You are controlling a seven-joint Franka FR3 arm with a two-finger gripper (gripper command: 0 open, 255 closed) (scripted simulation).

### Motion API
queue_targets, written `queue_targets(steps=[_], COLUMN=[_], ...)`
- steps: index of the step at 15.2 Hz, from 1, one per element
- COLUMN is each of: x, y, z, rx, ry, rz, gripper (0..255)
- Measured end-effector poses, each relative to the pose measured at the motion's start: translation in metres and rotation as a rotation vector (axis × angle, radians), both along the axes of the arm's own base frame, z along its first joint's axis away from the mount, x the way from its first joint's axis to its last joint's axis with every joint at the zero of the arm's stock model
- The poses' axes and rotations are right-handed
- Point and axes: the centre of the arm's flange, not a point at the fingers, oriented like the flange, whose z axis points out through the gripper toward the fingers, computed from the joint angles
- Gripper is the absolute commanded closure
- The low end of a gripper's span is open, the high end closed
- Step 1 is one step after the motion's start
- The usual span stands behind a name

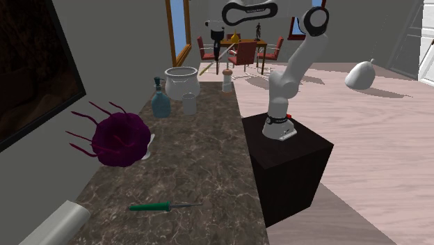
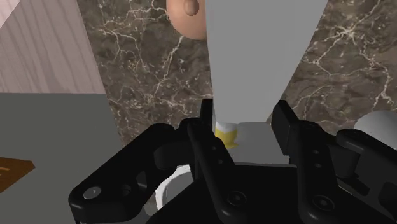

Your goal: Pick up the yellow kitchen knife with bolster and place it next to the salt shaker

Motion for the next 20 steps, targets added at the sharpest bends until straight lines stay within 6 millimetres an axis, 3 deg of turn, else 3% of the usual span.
queue_targets(steps=[17, 20], x=[-0.137, -0.149], y=[-0.175, -0.19], z=[0.001, -0.005], rx=[0.001, 0.0], ry=[-0.001, 0.0], rz=[-0.001, 0.0], gripper=[255, 255])
